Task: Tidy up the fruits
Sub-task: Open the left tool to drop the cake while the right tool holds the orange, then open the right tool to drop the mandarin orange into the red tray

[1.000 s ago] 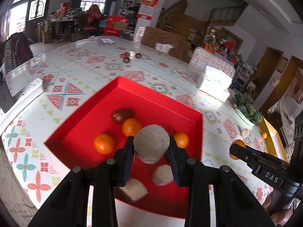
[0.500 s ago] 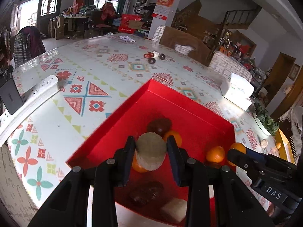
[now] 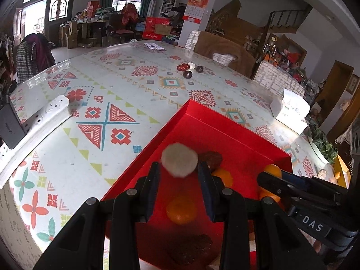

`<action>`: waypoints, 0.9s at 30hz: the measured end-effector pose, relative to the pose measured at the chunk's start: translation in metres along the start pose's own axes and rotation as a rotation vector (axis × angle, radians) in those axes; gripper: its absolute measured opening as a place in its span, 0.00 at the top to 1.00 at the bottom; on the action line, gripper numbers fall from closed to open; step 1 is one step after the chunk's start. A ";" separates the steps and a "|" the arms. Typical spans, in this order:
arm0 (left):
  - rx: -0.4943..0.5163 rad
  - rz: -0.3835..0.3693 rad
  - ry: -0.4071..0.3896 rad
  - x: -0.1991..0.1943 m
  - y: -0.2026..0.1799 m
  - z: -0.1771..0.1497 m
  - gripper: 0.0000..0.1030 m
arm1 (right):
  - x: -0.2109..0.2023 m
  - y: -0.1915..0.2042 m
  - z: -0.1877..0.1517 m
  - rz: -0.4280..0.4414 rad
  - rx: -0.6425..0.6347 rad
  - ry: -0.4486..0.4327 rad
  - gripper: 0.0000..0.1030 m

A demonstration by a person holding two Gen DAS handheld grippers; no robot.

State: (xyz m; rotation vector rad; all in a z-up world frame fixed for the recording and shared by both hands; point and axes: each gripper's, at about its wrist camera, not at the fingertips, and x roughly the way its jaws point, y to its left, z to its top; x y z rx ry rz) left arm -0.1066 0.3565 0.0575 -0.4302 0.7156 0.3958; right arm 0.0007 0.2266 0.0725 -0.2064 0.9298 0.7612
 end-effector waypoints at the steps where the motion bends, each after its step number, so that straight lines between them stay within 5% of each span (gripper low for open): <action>1: 0.002 -0.001 0.002 0.000 -0.001 -0.001 0.67 | 0.002 0.001 0.001 0.001 0.000 0.003 0.62; 12: 0.013 -0.010 0.009 0.005 -0.005 -0.001 0.66 | 0.013 0.001 0.004 0.011 0.004 0.012 0.62; 17: 0.005 -0.015 -0.006 -0.001 -0.006 0.000 0.47 | 0.010 0.002 0.005 0.032 0.002 0.001 0.61; 27: -0.014 -0.020 -0.045 -0.026 -0.009 0.002 0.31 | -0.018 -0.001 0.006 0.029 0.016 -0.064 0.54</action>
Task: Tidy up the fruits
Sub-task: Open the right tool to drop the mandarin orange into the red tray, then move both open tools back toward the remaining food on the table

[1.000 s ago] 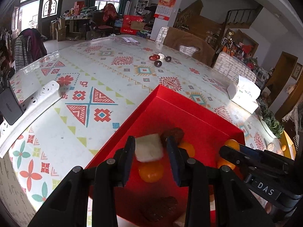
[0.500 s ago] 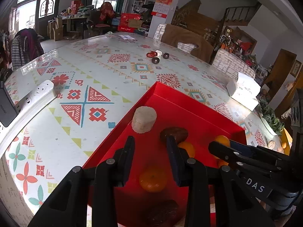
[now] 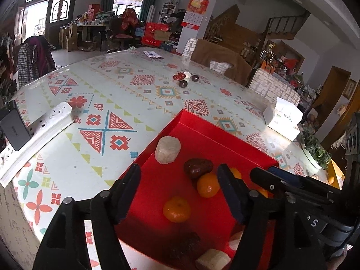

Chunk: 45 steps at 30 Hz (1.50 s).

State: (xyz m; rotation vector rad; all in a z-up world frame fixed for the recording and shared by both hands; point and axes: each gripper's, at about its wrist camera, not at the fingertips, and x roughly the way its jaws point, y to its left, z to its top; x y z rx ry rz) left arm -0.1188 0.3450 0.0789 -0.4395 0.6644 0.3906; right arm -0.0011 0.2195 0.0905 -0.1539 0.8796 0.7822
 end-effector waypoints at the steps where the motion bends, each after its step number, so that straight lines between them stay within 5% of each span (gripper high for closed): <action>1: 0.004 0.002 -0.004 -0.003 -0.001 0.000 0.31 | -0.004 -0.001 -0.001 -0.002 0.003 -0.006 0.53; 25: 0.211 -0.050 -0.121 -0.096 -0.099 -0.030 0.20 | -0.108 -0.063 -0.052 -0.064 0.114 -0.131 0.46; 36: 0.357 -0.162 -0.063 -0.094 -0.180 -0.065 0.19 | -0.164 -0.173 -0.095 -0.224 0.249 -0.151 0.41; 45: 0.397 -0.195 0.012 -0.069 -0.215 -0.082 0.19 | -0.206 -0.309 -0.126 -0.318 0.488 -0.162 0.41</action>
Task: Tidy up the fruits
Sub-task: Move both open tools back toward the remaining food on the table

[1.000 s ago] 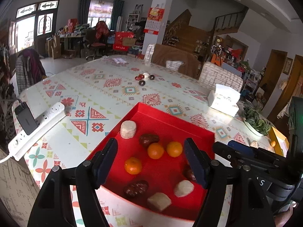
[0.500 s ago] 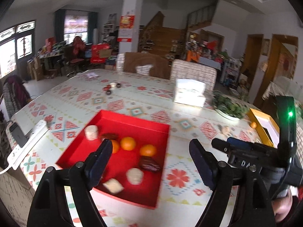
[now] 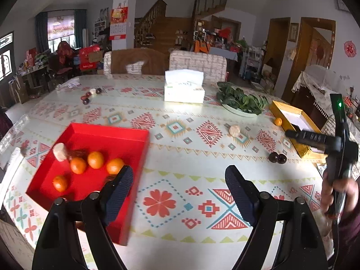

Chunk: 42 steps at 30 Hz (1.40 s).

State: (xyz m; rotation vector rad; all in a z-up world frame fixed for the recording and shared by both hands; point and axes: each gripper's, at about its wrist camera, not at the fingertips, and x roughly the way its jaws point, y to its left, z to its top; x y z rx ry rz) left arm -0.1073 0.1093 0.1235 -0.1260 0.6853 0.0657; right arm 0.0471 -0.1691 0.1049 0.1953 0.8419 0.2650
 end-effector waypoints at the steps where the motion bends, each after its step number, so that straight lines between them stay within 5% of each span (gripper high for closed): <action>1: 0.000 -0.003 0.006 0.003 -0.001 0.000 0.19 | 0.001 -0.016 0.007 -0.005 0.032 -0.004 0.41; 8: 0.001 -0.026 0.051 0.029 -0.006 0.002 0.19 | 0.023 -0.056 0.048 -0.016 0.103 -0.002 0.41; 14: -0.018 -0.030 0.090 0.053 -0.003 0.007 0.19 | 0.067 -0.028 0.053 0.055 0.059 0.074 0.41; 19: 0.004 -0.039 0.113 0.066 -0.002 0.008 0.19 | 0.073 -0.030 0.075 -0.063 0.000 0.014 0.41; 27: 0.003 -0.093 0.144 0.089 -0.010 0.007 0.19 | 0.071 -0.056 0.089 -0.122 -0.037 0.030 0.41; 35: 0.067 -0.126 0.156 0.090 -0.026 0.001 0.19 | 0.120 -0.057 0.116 -0.273 -0.115 0.025 0.42; 40: 0.080 -0.128 0.174 0.098 -0.030 -0.001 0.19 | 0.147 -0.073 0.120 -0.307 -0.074 0.080 0.41; 42: 0.074 -0.129 0.178 0.100 -0.028 -0.002 0.19 | 0.140 -0.076 0.120 -0.243 -0.046 0.099 0.41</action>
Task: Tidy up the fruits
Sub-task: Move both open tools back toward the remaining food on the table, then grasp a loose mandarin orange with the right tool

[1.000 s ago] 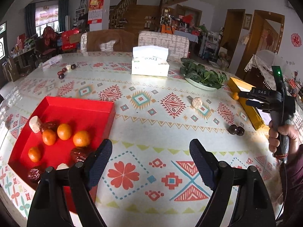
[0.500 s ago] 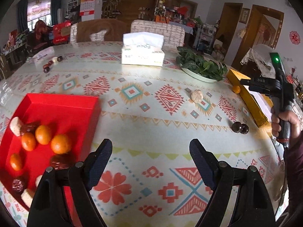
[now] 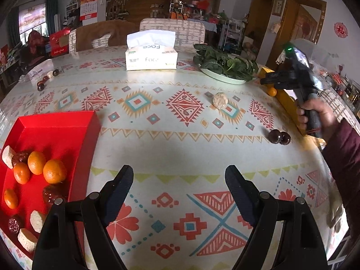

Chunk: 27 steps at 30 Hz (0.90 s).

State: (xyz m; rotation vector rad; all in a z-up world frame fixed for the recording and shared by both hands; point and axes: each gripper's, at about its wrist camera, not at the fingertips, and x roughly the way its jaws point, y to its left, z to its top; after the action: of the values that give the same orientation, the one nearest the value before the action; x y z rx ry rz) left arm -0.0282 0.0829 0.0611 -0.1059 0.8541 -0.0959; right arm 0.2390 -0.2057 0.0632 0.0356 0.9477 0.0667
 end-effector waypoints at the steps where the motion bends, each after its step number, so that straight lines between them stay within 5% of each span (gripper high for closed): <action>1: -0.003 -0.001 0.000 0.000 0.001 0.000 0.19 | -0.004 0.000 0.000 0.063 0.007 0.019 0.42; 2: -0.005 -0.002 0.001 0.001 0.002 0.000 0.19 | -0.014 -0.002 -0.002 0.251 0.029 0.075 0.48; 4: -0.016 -0.005 0.001 0.003 0.004 0.000 0.19 | -0.038 -0.003 -0.005 0.437 0.047 0.068 0.54; 10: -0.036 -0.031 0.016 0.008 0.005 -0.002 0.19 | -0.043 0.006 -0.014 0.231 -0.004 0.039 0.51; 22: -0.053 -0.025 0.005 0.000 0.011 -0.005 0.19 | -0.021 0.072 -0.055 0.257 -0.141 0.130 0.52; 25: -0.050 -0.024 -0.003 -0.005 0.011 -0.007 0.19 | -0.023 0.083 -0.071 0.225 -0.169 0.119 0.66; 27: -0.052 -0.019 -0.007 -0.009 0.012 -0.008 0.19 | -0.027 0.083 -0.074 0.224 -0.155 0.109 0.66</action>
State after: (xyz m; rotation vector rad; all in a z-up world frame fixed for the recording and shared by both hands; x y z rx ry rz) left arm -0.0394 0.0952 0.0612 -0.1628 0.8487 -0.0916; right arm 0.1597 -0.1247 0.0471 -0.0049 1.0419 0.3518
